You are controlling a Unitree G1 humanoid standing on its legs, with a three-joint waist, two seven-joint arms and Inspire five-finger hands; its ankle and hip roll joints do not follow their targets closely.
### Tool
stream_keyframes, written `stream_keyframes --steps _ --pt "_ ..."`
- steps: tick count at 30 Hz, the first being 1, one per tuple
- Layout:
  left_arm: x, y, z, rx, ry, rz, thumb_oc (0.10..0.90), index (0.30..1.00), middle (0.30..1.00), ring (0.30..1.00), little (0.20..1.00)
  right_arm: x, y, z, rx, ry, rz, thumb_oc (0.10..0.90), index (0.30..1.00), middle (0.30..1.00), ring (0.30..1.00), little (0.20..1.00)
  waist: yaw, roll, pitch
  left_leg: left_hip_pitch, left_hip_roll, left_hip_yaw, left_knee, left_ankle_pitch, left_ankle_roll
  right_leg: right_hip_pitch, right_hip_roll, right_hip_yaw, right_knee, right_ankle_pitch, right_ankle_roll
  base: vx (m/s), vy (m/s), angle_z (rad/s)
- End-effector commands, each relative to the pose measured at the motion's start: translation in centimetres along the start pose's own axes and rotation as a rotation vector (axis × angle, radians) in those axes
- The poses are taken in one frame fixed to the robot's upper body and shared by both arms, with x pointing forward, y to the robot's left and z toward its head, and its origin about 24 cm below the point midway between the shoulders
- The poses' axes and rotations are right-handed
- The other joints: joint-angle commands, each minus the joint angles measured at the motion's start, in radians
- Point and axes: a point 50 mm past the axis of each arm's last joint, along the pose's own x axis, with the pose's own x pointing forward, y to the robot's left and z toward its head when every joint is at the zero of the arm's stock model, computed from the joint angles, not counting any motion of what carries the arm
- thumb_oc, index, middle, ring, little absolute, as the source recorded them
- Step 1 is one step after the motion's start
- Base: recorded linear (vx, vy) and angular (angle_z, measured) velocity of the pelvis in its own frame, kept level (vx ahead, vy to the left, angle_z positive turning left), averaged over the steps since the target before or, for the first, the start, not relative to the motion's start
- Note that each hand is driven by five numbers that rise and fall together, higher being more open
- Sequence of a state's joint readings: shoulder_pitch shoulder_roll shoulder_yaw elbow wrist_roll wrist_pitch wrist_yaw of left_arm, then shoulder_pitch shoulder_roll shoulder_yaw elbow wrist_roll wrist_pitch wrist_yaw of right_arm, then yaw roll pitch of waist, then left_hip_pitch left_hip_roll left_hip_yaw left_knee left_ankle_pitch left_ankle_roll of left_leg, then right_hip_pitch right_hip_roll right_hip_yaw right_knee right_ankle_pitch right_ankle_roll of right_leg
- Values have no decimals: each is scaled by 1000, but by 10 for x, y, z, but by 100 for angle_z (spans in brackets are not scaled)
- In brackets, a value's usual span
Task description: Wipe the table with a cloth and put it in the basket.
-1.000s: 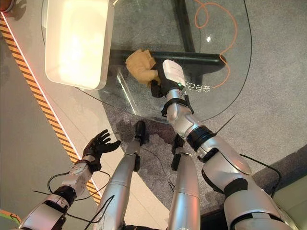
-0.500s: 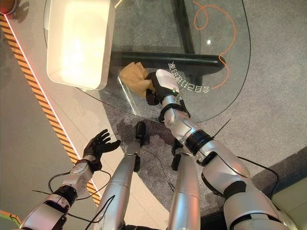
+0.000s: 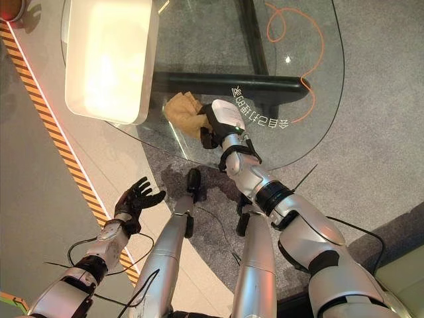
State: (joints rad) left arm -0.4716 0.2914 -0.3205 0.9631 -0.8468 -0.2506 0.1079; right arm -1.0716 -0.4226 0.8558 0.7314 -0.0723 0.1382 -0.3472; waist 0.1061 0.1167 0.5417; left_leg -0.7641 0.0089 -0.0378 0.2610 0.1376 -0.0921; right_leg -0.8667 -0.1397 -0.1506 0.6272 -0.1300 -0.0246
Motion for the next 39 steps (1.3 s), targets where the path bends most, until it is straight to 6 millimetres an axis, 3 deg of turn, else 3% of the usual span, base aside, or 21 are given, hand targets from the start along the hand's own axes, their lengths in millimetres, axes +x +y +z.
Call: stream_keyframes --steps 1,7,8,9,14,18,23,26,30,34,39 --pt "2 18 21 -158 -132 209 800 900 900 900 900 11 -29 45 182 -166 -201 100 300 300 300 200 5 39 -22 16 -69 72 85 -109 57 36 26 -35 -141 60 34 0 0 0" --pt "2 31 62 -229 -317 346 800 900 900 900 900 12 -56 37 340 -112 -380 100 300 300 300 200 18 33 -22 10 -62 57 74 -101 56 31 28 -37 -123 51 34 -7 -17 0" --pt "1 36 79 -275 -380 371 800 900 900 900 900 10 -64 36 384 -112 -424 100 300 300 300 200 19 27 -22 8 -60 53 71 -98 56 31 31 -41 -120 49 34 -13 -50 0" --pt "1 36 79 -275 -380 371 800 900 900 900 900 10 -64 36 384 -112 -424 100 300 300 300 200 19 27 -22 8 -60 53 71 -98 56 31 31 -41 -120 49 34 -22 -59 1" --pt "-7 56 119 -370 -563 457 800 900 900 900 900 -4 -79 38 488 -169 -530 100 300 300 300 200 9 1 -22 -1 -55 49 70 -97 60 29 37 -42 -116 41 32 -18 -42 1" --pt "-18 65 140 -456 -687 462 800 900 900 900 900 -22 -86 42 530 -239 -596 100 300 300 300 200 -4 -20 -22 -9 -49 49 71 -101 63 28 44 -37 -119 36 32 -16 -50 -1" --pt "-27 64 153 -563 -784 391 800 900 900 900 900 -38 -92 39 562 -293 -641 100 300 300 300 200 -17 -26 -22 -11 -49 50 77 -108 66 29 50 -29 -118 30 32 0 0 0" --pt "-36 54 163 -636 -864 294 800 900 900 900 900 -48 -95 38 585 -333 -667 100 300 300 300 200 -25 -31 -22 -15 -49 52 85 -114 69 26 53 -24 -115 28 33 0 0 0" --pt "-49 25 169 -719 -946 90 800 900 900 900 900 -63 -100 41 618 -403 -698 100 300 300 300 200 -31 -36 -22 -17 -55 50 92 -121 75 29 59 -18 -116 30 36 0 0 0" --pt "-71 -10 186 -719 -1015 -164 800 900 900 900 900 -77 -107 49 637 -489 -719 100 300 300 300 200 -36 -42 -22 -15 -57 52 91 -123 80 39 63 -17 -129 37 40 0 0 0" --pt "-86 -42 191 -668 -1001 -426 800 900 900 900 900 -90 -114 55 652 -568 -755 100 300 300 300 200 -40 -45 -22 -16 -61 51 91 -123 84 41 64 -16 -134 48 47 -3 -12 0"
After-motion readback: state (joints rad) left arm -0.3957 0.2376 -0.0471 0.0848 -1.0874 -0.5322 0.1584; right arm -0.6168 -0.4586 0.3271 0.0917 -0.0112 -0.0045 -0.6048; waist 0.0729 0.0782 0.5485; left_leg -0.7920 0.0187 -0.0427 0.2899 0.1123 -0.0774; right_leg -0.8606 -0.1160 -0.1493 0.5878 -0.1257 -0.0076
